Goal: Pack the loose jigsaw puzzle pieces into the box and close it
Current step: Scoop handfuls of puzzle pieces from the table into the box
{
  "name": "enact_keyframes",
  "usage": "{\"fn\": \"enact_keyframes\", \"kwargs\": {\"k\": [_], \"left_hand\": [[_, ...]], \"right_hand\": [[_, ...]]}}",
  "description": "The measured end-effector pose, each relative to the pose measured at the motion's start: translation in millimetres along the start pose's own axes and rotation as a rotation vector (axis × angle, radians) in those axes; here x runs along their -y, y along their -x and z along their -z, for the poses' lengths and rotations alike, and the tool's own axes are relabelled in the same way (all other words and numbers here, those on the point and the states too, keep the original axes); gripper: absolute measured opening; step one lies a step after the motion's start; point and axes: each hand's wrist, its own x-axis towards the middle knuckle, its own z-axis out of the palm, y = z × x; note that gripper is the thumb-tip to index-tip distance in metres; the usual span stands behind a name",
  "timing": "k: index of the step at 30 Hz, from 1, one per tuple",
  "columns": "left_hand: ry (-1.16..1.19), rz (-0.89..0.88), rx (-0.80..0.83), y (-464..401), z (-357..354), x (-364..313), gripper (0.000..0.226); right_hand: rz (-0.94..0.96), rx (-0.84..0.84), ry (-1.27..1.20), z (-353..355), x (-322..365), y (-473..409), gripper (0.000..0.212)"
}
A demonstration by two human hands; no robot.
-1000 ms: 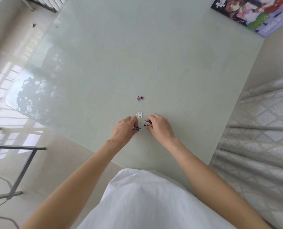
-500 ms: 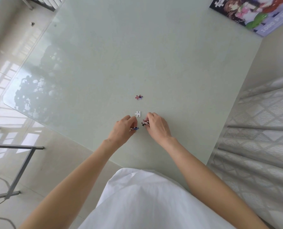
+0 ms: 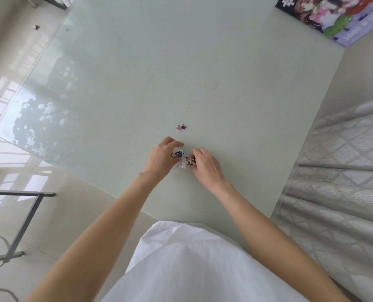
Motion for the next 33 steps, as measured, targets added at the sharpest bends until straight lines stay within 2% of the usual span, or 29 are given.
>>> {"fn": "enact_keyframes", "kwargs": {"k": [4,8,13,15,17,21,27,33], "left_hand": [[-0.124,0.006,0.053,-5.6,1.4,-3.6,0.029],[-0.118,0.048,0.128,-13.1,6.3,-4.2,0.024],[0.034,0.058,0.059,1.7,7.4,3.0,0.014],[0.145,0.114,0.002,14.7,7.4,10.0,0.015],[0.188,0.162,0.013,28.3,4.6,13.9,0.018],[0.137,0.167,0.037,38.5,-10.7,9.7,0.028],[-0.015,0.139,0.006,32.2,-14.7,3.8,0.022],[-0.043,0.111,0.026,28.8,-9.8,2.2,0.023]], "right_hand": [[-0.012,0.025,-0.035,4.5,-1.2,-3.2,0.02],[-0.032,-0.035,-0.12,23.7,-5.4,-16.6,0.023],[0.035,-0.011,-0.094,44.2,6.6,-65.8,0.032],[0.068,0.016,-0.05,44.6,13.7,-83.4,0.036],[0.1,0.031,0.017,41.7,17.1,-93.9,0.033],[0.112,-0.001,0.071,35.7,15.5,-97.7,0.022],[0.117,0.054,0.131,38.6,17.1,-103.4,0.026],[0.104,0.079,0.12,42.9,16.3,-105.3,0.025]]}}
